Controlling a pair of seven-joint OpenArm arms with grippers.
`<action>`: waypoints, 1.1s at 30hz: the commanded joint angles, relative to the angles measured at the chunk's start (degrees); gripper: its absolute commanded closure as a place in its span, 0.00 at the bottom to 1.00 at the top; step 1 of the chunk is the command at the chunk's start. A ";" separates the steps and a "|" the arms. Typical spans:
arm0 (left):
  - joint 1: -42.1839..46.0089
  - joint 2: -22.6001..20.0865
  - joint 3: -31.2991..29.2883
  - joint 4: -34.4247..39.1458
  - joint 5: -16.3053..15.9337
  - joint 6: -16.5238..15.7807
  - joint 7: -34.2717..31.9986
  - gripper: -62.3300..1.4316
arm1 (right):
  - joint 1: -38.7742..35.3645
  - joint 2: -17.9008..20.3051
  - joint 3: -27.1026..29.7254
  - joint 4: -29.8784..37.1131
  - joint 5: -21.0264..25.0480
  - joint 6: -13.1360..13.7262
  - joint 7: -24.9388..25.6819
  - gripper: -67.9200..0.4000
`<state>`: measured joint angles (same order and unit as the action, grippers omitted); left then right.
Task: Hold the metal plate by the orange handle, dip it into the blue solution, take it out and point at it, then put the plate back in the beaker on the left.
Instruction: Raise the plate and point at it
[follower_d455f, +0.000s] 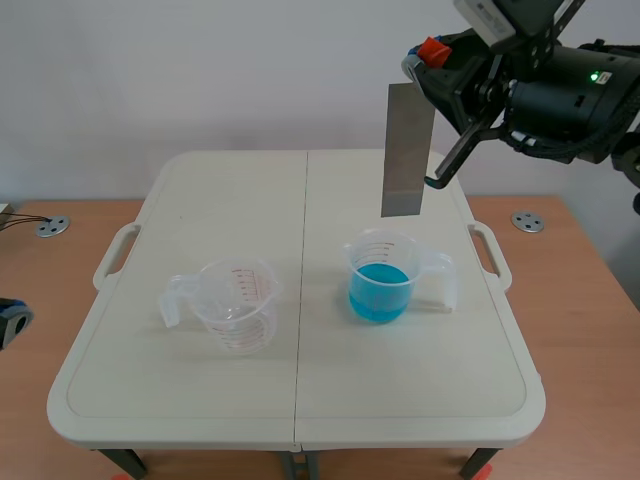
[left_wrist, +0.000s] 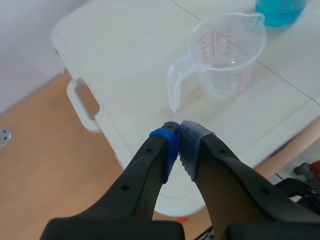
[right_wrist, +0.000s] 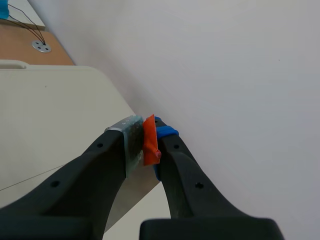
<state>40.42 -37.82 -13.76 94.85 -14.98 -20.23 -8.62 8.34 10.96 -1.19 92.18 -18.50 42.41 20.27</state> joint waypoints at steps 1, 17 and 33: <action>-3.19 -0.48 2.01 0.48 -0.42 -0.15 0.52 0.96 | 0.85 0.28 0.17 2.05 1.03 0.31 0.59 0.98; -38.05 3.89 27.93 -1.33 1.53 -0.04 15.74 0.96 | 0.85 0.28 -0.07 5.84 2.64 0.31 0.63 0.98; -54.42 19.08 42.34 -16.72 11.87 0.61 17.68 0.96 | -1.38 0.11 -0.39 7.26 4.20 0.31 0.66 0.98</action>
<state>-13.26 -18.94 28.69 77.21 -2.57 -19.79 9.87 6.39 10.94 -1.58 97.60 -15.40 42.41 20.29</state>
